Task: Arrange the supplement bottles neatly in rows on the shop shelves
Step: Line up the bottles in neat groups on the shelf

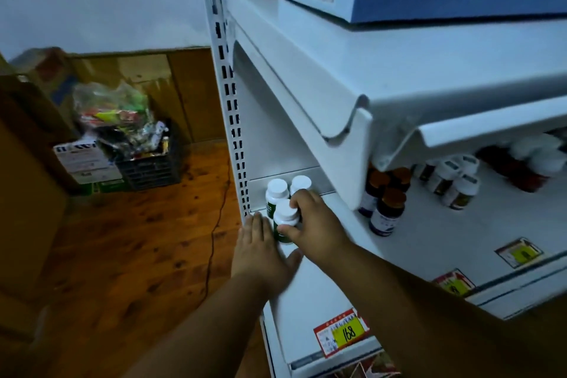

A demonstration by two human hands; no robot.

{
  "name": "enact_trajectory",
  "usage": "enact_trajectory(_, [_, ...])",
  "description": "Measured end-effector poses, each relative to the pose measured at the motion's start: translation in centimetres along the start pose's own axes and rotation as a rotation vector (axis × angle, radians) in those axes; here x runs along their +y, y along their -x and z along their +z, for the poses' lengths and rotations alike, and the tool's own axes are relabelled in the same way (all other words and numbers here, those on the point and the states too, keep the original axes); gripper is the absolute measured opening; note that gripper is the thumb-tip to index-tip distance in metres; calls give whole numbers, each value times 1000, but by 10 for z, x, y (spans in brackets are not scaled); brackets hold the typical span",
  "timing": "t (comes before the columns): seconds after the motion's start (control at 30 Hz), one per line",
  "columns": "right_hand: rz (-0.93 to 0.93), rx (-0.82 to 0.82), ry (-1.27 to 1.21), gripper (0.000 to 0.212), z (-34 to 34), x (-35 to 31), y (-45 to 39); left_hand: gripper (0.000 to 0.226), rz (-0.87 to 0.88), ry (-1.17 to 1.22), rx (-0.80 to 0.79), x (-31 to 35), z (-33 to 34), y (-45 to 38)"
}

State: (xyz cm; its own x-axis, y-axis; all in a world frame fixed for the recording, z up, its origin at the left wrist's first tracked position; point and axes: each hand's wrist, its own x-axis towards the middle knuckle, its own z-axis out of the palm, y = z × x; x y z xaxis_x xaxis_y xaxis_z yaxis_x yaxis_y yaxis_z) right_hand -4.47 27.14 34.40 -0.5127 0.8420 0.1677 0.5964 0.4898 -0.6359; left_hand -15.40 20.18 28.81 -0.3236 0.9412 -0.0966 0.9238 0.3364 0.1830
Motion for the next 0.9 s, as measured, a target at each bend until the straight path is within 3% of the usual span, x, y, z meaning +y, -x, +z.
enact_trajectory(0.33, [-72, 63, 37, 47, -41, 20, 64, 102, -98, 100, -34, 17, -19, 45])
enact_trajectory(0.43, [-95, 92, 8, 40, -77, 54, 100, 89, -73, 126, 132, 53, -28, 87])
enact_trajectory(0.63, [-24, 221, -21, 37, -192, 139, 185, 64, 229, 287, 341, 206, -16, 127])
enact_trajectory(0.9, [221, 349, 43, 38, -357, 289, 305, 64, 517, 387, 164, 457, 19, 145])
